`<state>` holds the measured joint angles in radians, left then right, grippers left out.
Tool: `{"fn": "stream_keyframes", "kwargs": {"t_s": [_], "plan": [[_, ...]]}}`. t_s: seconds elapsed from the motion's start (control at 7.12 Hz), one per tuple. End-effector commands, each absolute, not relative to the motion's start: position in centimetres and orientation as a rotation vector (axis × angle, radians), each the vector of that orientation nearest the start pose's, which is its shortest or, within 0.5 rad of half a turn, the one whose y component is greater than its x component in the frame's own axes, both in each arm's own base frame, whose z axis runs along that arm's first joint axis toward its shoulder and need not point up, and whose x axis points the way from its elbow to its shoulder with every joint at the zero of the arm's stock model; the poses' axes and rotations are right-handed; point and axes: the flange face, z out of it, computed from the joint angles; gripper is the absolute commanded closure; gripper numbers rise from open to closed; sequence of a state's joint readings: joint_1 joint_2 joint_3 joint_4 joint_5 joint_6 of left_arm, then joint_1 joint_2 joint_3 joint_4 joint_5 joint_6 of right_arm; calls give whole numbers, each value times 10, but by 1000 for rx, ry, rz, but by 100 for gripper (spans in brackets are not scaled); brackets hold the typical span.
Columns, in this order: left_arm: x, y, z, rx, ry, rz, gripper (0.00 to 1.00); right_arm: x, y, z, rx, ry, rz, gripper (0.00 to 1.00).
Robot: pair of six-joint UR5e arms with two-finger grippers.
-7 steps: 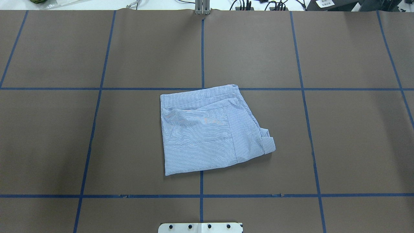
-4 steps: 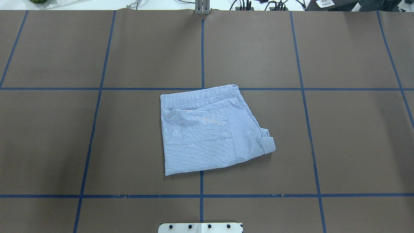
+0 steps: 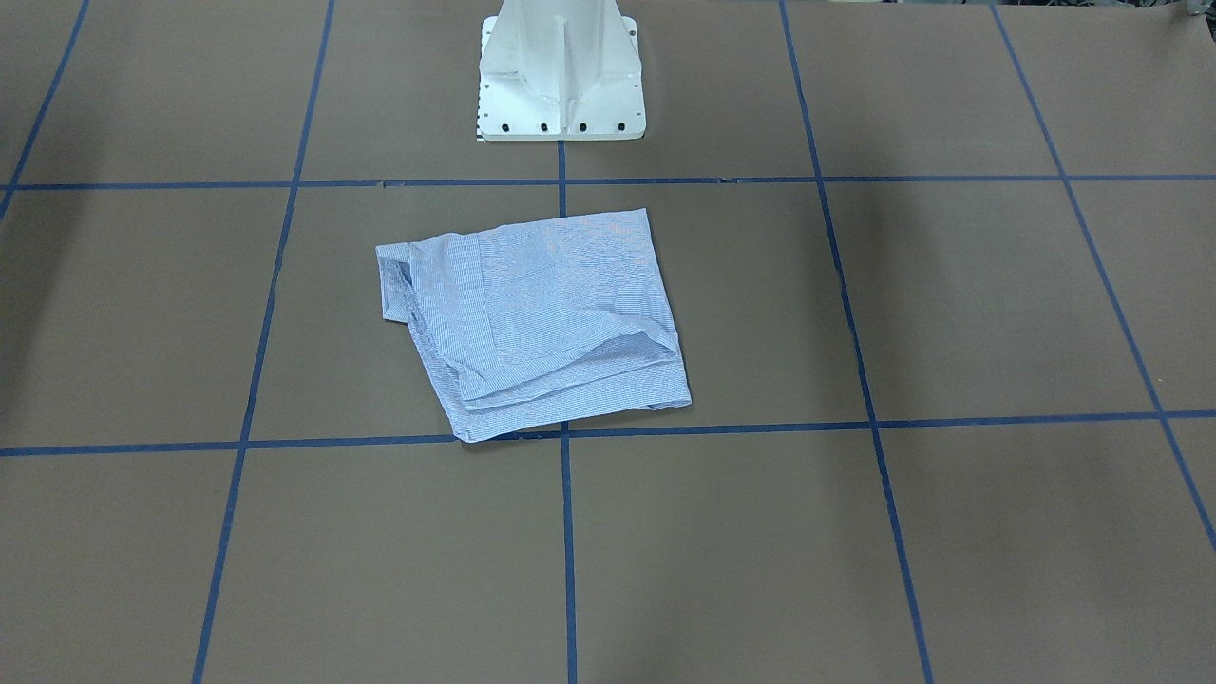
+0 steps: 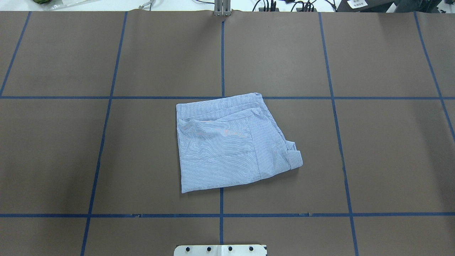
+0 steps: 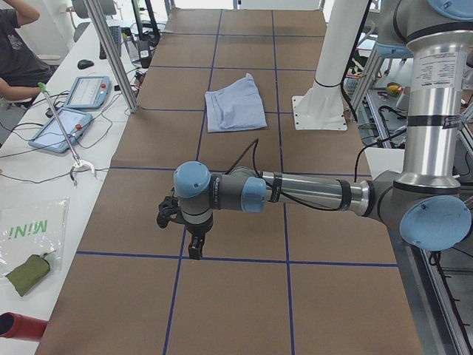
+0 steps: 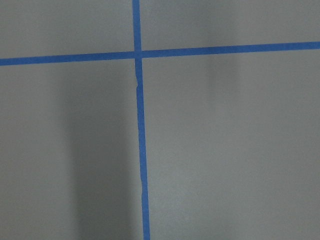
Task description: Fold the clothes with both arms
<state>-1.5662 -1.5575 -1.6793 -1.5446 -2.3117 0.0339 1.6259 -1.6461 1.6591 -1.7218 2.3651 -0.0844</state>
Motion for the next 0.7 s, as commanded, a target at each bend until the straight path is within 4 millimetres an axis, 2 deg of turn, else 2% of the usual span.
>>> {"fn": "stream_keyframes", "kwargs": {"t_s": [0.0, 0.56], "plan": [[-64, -489, 617, 73, 740, 53, 0, 87, -447, 664, -74, -799, 27, 0], [-63, -490, 618, 81, 740, 58, 0, 87, -448, 664, -75, -799, 27, 0]]}}
